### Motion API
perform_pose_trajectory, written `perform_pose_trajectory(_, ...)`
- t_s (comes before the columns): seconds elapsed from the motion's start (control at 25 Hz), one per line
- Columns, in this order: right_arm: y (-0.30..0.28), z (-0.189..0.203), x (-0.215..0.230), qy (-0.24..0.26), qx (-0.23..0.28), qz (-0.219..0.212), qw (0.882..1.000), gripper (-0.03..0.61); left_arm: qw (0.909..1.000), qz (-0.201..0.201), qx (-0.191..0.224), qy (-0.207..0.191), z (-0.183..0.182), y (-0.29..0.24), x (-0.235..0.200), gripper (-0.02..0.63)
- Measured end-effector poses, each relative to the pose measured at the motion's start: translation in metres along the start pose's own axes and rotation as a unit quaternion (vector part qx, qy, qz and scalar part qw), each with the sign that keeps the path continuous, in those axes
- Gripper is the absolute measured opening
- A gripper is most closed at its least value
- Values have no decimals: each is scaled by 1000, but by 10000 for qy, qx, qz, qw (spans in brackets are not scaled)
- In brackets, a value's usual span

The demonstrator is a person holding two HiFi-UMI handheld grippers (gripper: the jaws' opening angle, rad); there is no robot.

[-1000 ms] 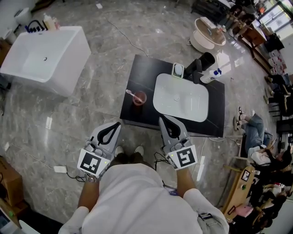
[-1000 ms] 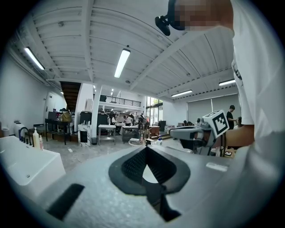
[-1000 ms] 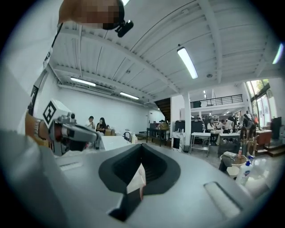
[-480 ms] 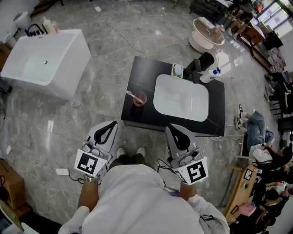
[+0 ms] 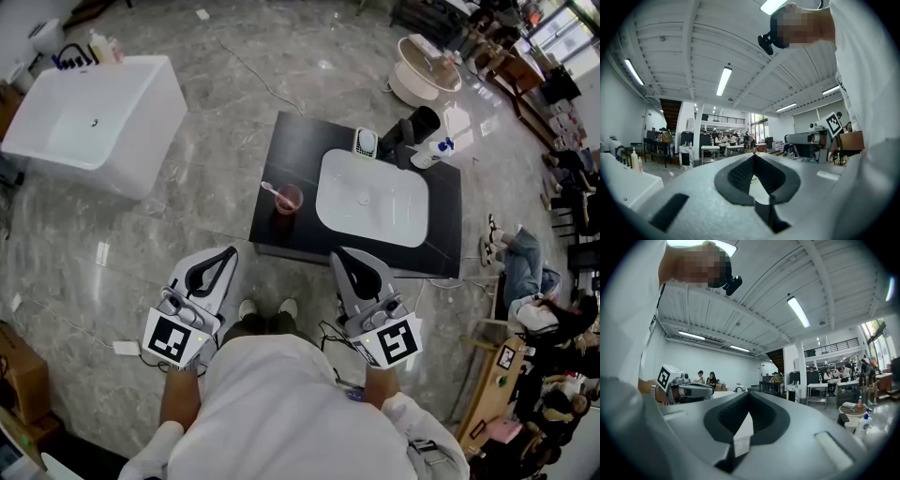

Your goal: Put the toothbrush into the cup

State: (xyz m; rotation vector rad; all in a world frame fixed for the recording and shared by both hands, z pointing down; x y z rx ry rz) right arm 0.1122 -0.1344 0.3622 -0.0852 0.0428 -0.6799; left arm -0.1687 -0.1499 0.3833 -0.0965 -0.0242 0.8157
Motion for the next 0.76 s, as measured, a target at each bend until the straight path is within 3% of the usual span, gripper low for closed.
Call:
perform_pose_trajectory(0.12, -4, 3, -2, -38, -58, -51, 10000, 11, 9999, -114, 39, 78, -5, -11, -4, 2)
perform_pose_trajectory(0.36, -7, 0, -8, 14, -15, -80, 10000, 11, 9997, 216, 82, 20, -6, -18, 8, 2)
perform_pose_trajectory(0.76, -7, -2, -7, 83, -15, -122, 9999, 11, 9999, 121, -46, 2, 1, -11, 4, 2)
Point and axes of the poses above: the fingertips, and each gripper's own axes: y backward along the fingers, x to its right, z out of its underside, the point moved 10 cm from there along y, backward along the fingers, and after that the axes turned 5 degrees about -x, right-handed, at the moved point
